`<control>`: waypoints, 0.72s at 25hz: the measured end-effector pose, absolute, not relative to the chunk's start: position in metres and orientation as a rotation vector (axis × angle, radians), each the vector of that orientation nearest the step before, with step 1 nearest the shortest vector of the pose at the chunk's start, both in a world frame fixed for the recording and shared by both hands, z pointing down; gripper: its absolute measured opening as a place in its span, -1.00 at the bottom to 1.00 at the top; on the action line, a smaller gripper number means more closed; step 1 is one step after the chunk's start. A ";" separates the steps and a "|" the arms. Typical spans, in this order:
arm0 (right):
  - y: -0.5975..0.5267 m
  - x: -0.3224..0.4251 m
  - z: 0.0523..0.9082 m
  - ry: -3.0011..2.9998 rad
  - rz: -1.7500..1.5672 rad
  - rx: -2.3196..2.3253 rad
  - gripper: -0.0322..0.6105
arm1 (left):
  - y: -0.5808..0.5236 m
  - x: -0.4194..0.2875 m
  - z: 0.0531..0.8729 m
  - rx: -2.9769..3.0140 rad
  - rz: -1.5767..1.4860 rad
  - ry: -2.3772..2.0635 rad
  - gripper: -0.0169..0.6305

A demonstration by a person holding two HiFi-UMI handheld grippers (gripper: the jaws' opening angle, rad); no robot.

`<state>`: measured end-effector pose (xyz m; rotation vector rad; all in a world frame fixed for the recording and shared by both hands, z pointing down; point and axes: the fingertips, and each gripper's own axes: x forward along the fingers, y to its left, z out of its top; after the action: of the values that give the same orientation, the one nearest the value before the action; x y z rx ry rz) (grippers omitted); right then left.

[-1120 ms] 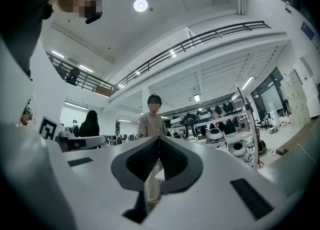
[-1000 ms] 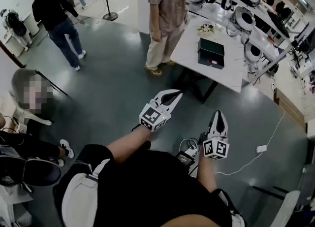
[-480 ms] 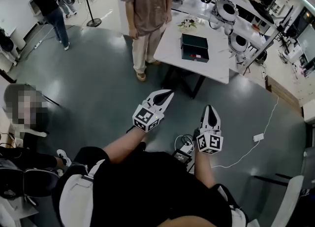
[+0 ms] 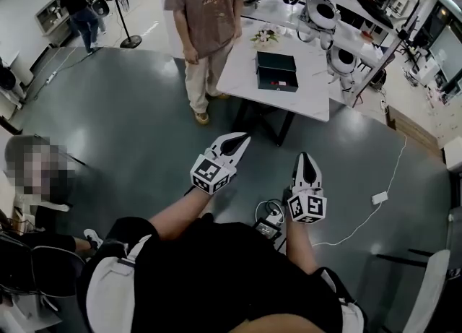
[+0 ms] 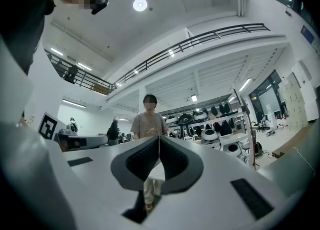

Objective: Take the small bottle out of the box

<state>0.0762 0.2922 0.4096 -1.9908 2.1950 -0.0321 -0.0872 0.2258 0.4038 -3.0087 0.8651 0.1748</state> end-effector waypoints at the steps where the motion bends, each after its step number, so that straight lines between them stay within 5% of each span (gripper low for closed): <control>1: 0.292 0.077 0.410 2.201 -0.032 -1.986 -0.79 | 0.225 -0.086 0.403 -3.005 0.177 0.873 -0.90; 18: 0.290 0.108 0.423 2.278 -0.025 -1.916 -0.79 | 0.231 -0.061 0.411 -2.968 0.173 0.958 -0.90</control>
<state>0.1084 0.2898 0.4232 -1.9165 2.2781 -0.0249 -0.0614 0.2312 0.4114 -2.9676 0.9580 0.1725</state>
